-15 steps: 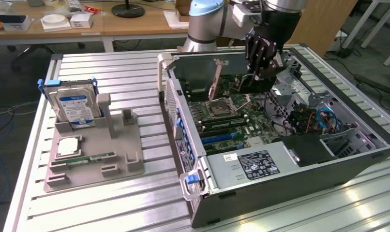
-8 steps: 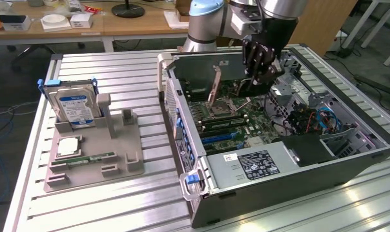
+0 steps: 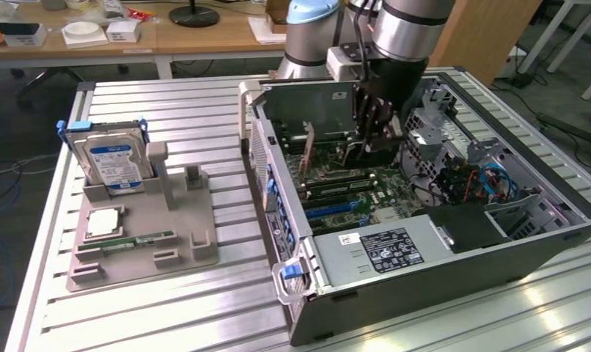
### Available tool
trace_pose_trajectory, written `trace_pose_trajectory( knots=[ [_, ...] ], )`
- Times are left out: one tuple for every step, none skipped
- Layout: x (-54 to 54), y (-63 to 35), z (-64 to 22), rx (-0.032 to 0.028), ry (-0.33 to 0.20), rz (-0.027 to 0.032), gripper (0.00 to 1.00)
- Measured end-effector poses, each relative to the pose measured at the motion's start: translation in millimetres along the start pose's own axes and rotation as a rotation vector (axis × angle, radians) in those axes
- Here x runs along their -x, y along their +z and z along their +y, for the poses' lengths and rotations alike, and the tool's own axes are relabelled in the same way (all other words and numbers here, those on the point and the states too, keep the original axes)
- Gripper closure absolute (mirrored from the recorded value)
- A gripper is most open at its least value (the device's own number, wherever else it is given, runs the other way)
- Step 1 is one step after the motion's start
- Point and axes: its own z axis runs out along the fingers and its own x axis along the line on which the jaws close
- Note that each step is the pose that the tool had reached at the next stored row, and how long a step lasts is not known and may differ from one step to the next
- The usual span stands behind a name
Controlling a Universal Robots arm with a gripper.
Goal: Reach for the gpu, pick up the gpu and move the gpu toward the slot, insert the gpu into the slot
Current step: 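Insert the gpu into the slot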
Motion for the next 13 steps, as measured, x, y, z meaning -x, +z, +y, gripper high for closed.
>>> trace_pose_trajectory(
  knots=[
    [-1.7,1.4,-0.1,0.0,0.0,-0.0001,0.74],
    [-2.1,3.2,0.0,-0.0001,0.0,-0.0002,0.74],
    [-2.1,5.0,0.0,-0.0001,-0.001,-0.0001,0.74],
    [-2.2,6.7,0.5,0.0001,-0.002,0.0001,0.74],
    [-2.3,8.5,2.3,0.0,-0.005,0.0001,0.74],
    [-2.3,10.5,3.6,0.0002,-0.011,0.0,0.74],
    [-2.4,12.1,3.8,0.0003,-0.023,0.0001,0.74],
    [-2.4,13.4,3.9,0.0006,-0.036,0.0002,0.74],
    [-2.6,14.5,3.9,0.0008,-0.046,0.0002,0.74],
    [-2.9,15.4,3.9,0.0009,-0.049,0.0003,0.74],
    [-3.2,16.5,3.9,0.0009,-0.049,0.0006,0.74],
    [-3.3,17.9,4.0,0.001,-0.049,0.0012,0.74],
    [-3.5,19.4,4.6,0.0009,-0.049,0.0014,0.74]
  ],
)
